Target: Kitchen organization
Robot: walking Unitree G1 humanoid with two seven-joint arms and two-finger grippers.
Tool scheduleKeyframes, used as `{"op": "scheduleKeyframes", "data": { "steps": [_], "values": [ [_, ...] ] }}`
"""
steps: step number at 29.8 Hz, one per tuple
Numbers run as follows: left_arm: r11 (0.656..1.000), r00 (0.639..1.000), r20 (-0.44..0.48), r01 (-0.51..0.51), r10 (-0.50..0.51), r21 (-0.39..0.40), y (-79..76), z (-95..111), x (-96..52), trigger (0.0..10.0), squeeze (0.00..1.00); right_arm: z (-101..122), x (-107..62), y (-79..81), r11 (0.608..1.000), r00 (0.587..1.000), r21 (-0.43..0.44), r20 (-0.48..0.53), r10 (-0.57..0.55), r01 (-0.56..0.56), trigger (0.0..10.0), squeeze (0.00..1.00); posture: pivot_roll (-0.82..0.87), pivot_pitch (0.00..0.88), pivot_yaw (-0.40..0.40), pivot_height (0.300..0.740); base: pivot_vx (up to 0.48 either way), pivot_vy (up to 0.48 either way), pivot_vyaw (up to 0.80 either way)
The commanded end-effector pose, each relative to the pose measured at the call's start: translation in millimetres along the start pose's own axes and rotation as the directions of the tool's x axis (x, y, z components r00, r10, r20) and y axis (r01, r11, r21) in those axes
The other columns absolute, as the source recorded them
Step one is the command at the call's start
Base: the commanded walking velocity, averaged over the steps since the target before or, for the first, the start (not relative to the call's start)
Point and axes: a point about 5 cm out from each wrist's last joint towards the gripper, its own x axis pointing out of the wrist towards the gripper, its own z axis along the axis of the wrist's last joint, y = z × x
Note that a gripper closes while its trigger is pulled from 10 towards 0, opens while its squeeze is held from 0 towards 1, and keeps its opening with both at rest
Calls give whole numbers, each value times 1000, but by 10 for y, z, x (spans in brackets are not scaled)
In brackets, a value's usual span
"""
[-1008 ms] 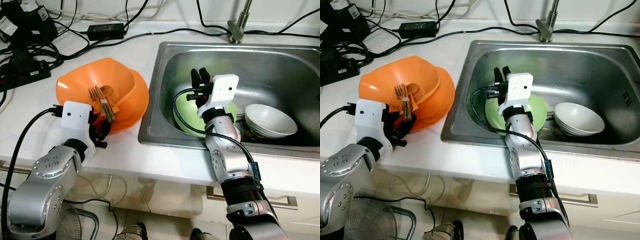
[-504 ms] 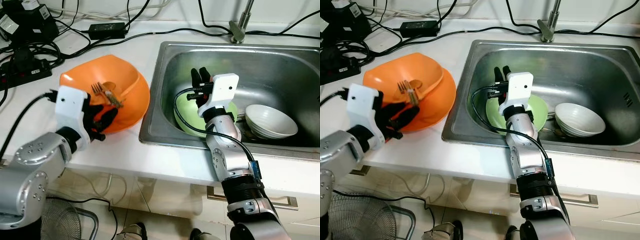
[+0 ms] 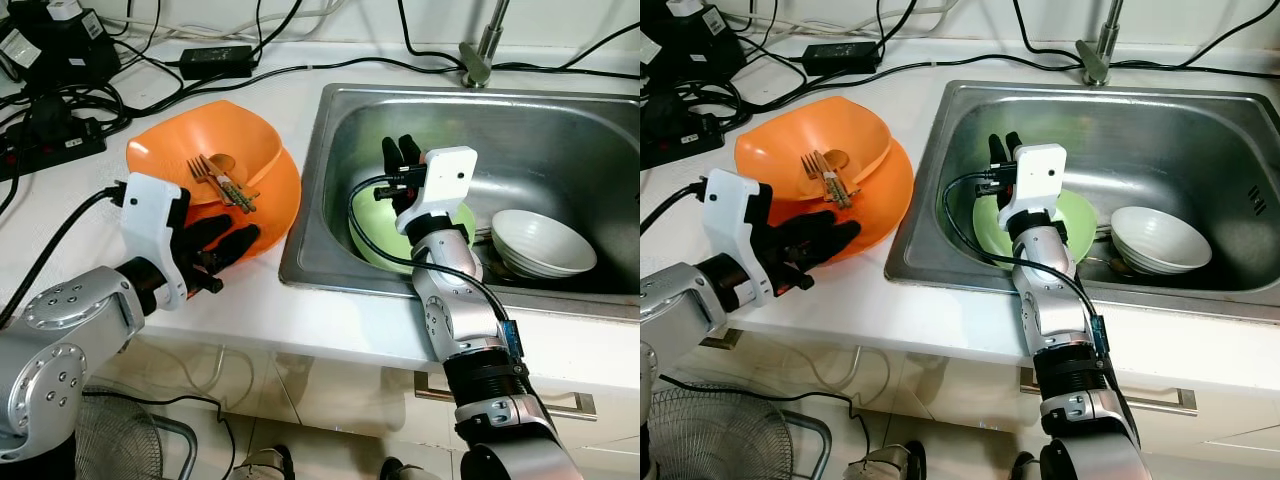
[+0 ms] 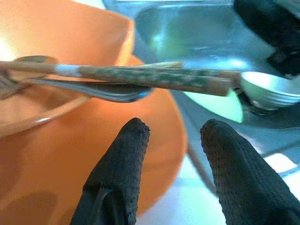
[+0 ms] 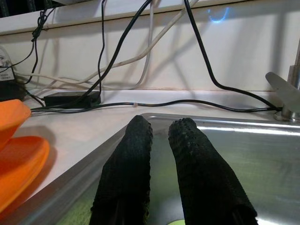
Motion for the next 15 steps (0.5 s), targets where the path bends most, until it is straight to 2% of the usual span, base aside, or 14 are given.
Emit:
{"op": "scheduleKeyframes", "data": {
  "steps": [1,7,9,15],
  "values": [
    [997,997,28,76,-77,7,-82,55,14,10000,0,-147,-70,2,1000,999,26,-51,-8,9,10000,0,267,134,85,740,0,0,0],
    [985,983,61,170,-172,25,-195,124,86,10000,0,-152,-58,-5,1000,999,25,-53,-9,10,10000,0,264,124,78,740,0,0,0],
    [972,970,75,229,-232,42,-289,146,173,10000,0,-153,-47,-2,1000,999,24,-53,-9,10,10000,0,260,119,77,740,0,0,0],
    [941,940,71,330,-335,74,-438,163,306,10000,0,-164,-34,-14,1000,998,22,-57,-17,19,10000,0,245,111,81,740,0,0,0]
  ]
}}
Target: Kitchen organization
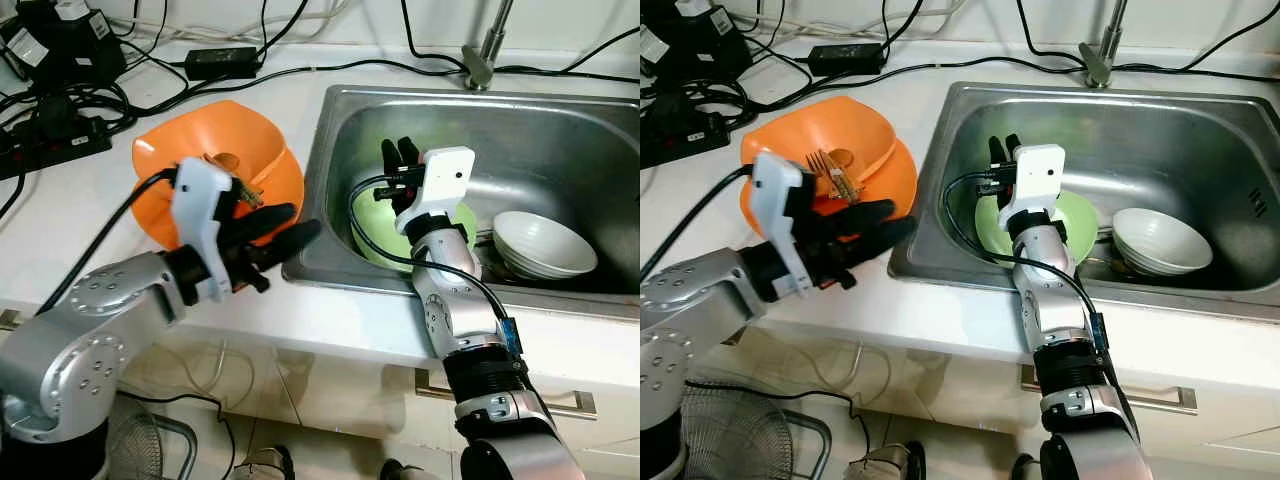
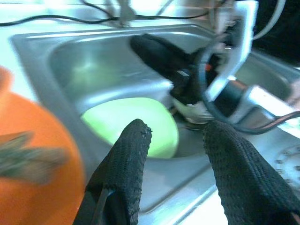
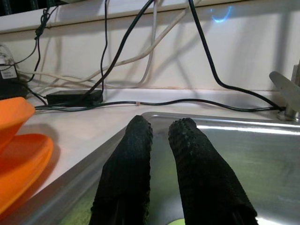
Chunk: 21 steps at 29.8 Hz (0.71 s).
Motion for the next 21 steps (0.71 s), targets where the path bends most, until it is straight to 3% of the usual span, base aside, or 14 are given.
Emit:
{"op": "scheduleKeyframes", "data": {
  "steps": [1,10,15,18,19,21],
  "values": [
    [999,999,10,50,-50,17,-40,25,41,10000,0,-130,-57,-3,1000,999,22,-46,-14,15,10000,0,242,110,82,740,0,0,0],
    [992,989,89,111,-117,64,-160,143,243,10000,0,-148,-68,-31,999,998,20,-49,-31,32,10000,0,230,104,84,740,0,0,0],
    [986,973,226,12,-50,166,-148,377,315,10000,0,-159,-67,-47,999,998,19,-51,-40,41,10000,0,231,102,81,740,0,0,0],
    [928,930,355,-210,93,309,-42,586,306,10000,0,-164,-62,-56,999,998,18,-53,-44,45,10000,0,232,99,80,740,0,0,0],
    [928,930,355,-210,93,309,-42,586,306,10000,0,-164,-62,-56,999,998,18,-53,-44,45,10000,0,232,99,80,740,0,0,0],
    [859,903,400,-323,155,397,43,643,263,10000,0,-172,-58,-66,999,997,18,-56,-47,48,10000,0,231,96,80,740,0,0,0]
  ]
}}
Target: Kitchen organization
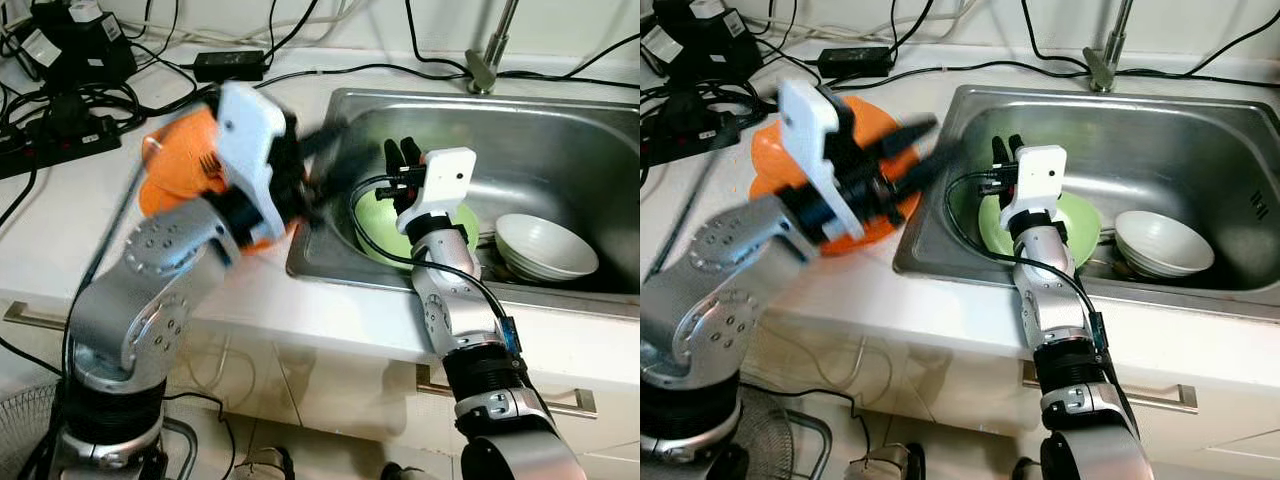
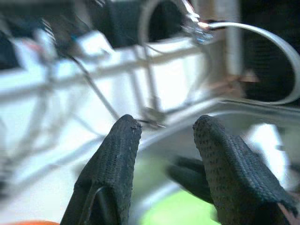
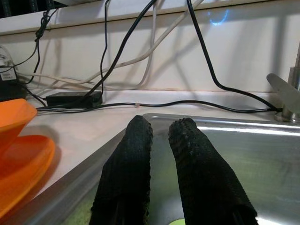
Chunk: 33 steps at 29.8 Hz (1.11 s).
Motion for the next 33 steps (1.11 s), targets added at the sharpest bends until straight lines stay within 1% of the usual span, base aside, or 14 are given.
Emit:
{"op": "scheduleKeyframes", "data": {
  "steps": [1,3,4,5,6,7,8,9,10,15,19,24,29,33],
  "values": [
    [996,999,1,-43,43,72,55,-9,-9,10000,0,-131,-56,-24,1000,999,21,-47,-19,20,10000,0,231,96,80,740,0,0,0],
    [980,999,-5,-48,50,195,106,-27,-69,10000,0,-141,-55,-37,999,998,22,-50,-24,25,10000,0,231,95,80,740,0,0,0],
    [980,999,-5,-48,50,195,106,-27,-69,10000,0,-141,-55,-37,999,998,22,-50,-24,25,10000,0,231,95,80,740,0,0,0],
    [966,998,-7,-51,55,254,124,-47,-112,10000,0,-148,-55,-45,999,998,22,-51,-27,28,10000,0,233,92,81,740,0,0,0],
    [966,998,-7,-51,55,254,124,-47,-112,10000,0,-148,-55,-45,999,998,22,-51,-27,28,10000,0,233,92,81,740,0,0,0],
    [948,998,-9,-54,60,314,137,-63,-152,10000,0,-155,-56,-52,999,998,22,-53,-30,31,10000,0,233,91,82,740,0,0,0],
    [912,997,-9,-63,73,405,150,-103,-202,10000,0,-166,-59,-60,999,998,22,-55,-33,34,10000,0,239,87,83,740,0,0,0],
    [912,997,-9,-63,73,405,150,-103,-202,10000,0,-166,-59,-60,999,998,22,-55,-33,34,10000,0,239,87,83,740,0,0,0],
    [875,996,-12,-72,88,479,169,-157,-267,10000,0,-175,-59,-64,999,998,23,-57,-36,37,10000,0,240,83,85,740,0,0,0],
    [837,993,-15,-90,116,539,212,-236,-385,10000,0,-183,-55,-66,999,998,24,-59,-38,39,10000,0,243,78,83,740,0,0,0],
    [779,989,-40,-85,141,622,252,-359,-599,10000,0,-217,-45,-69,999,997,22,-69,-38,39,10000,0,248,60,81,740,0,0,0],
    [771,991,-63,-54,121,635,213,-404,-645,10000,0,-230,-41,-88,999,996,20,-74,-41,43,10000,0,252,54,81,740,0,0,0],
    [753,992,-107,18,69,658,98,-616,-724,10000,0,-245,-29,-90,999,996,20,-73,-46,48,10000,0,250,43,82,740,0,0,0],
    [742,989,-132,41,64,669,92,-709,-747,10000,0,-250,-28,-82,999,996,21,-72,-45,46,10000,0,247,39,84,740,0,0,0]
  ]
}}
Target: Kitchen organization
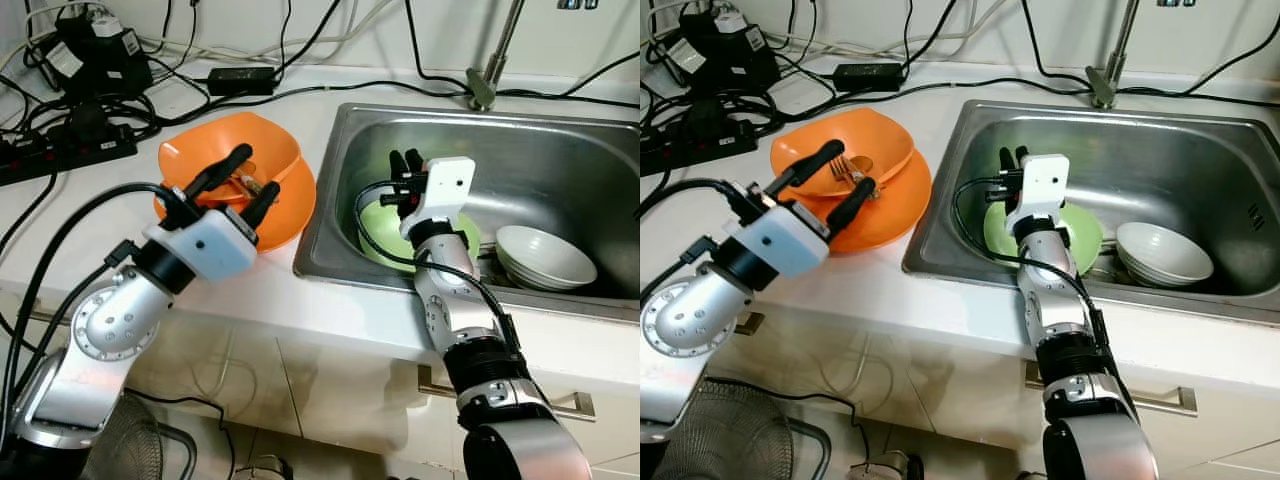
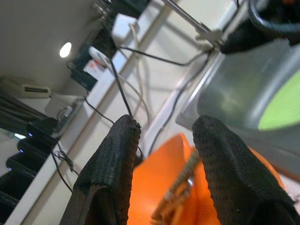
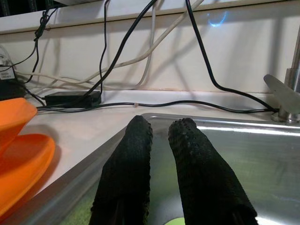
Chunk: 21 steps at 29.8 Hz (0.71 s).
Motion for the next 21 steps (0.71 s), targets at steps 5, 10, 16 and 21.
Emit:
{"op": "scheduleKeyframes", "data": {
  "steps": [5,10,16,21],
  "values": [
    [999,999,-21,49,-48,23,-118,-76,-13,10000,0,-82,-36,-2,1000,1000,24,-23,-15,16,10000,0,243,39,84,740,0,0,0],
    [997,998,-32,63,-61,48,-173,-152,-7,10000,0,-80,-29,-14,1000,1000,23,-20,-18,19,10000,0,241,57,78,740,0,0,0],
    [996,998,-27,58,-56,63,-212,-180,50,10000,0,-86,-30,-34,999,999,21,-23,-25,26,10000,0,236,67,74,740,0,0,0],
    [994,998,-14,67,-66,92,-242,-190,97,10000,0,-81,-25,-42,999,999,21,-20,-30,30,10000,0,230,73,76,740,0,0,0]
  ]
}}
